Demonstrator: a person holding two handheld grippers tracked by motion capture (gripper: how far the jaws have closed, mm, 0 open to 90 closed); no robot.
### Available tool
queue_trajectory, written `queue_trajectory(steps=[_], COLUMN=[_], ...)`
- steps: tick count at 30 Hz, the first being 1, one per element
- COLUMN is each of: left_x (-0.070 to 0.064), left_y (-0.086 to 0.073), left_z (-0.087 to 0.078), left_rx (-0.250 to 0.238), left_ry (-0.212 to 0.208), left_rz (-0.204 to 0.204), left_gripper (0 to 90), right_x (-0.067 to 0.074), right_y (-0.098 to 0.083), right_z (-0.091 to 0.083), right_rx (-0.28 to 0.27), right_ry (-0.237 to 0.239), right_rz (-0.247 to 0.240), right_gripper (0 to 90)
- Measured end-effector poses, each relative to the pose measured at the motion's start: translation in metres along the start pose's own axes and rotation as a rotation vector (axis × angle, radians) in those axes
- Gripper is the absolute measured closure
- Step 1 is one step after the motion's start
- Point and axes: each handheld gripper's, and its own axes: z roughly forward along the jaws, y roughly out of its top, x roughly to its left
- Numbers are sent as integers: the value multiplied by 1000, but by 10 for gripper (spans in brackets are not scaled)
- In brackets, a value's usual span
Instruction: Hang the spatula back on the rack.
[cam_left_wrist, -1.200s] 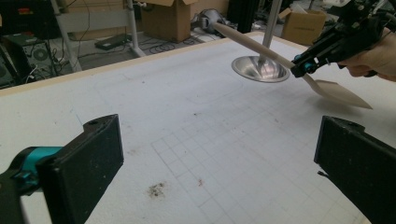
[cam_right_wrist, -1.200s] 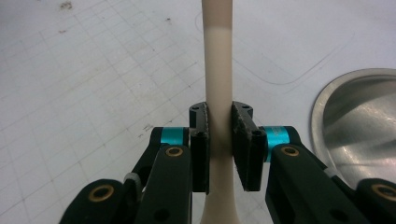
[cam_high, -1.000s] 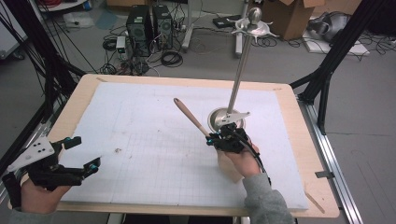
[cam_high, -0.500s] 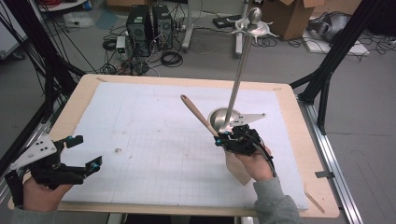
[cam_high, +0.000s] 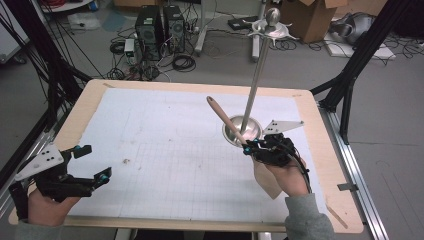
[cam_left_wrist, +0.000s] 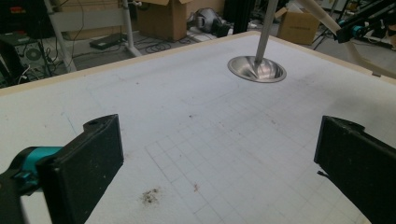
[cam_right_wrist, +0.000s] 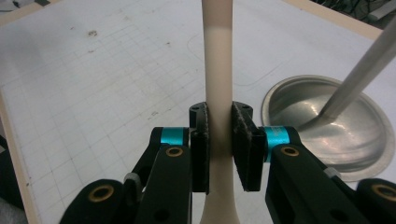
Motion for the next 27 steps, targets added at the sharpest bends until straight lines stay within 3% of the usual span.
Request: queue_trajectory(steps=[19, 27], left_x=[2, 1], left_y=[4, 4], left_z=[-3, -1], left_rx=[-45, -39], left_ry=[-17, -22], left_rz=[-3, -6], left_gripper=[17, 17], right_x=[-10, -13], right_y=[7, 8], right_z=[-39, -60], right_rx=[-61, -90], right_ry=[-31, -36], right_rz=[4, 14], right_gripper=[785, 785])
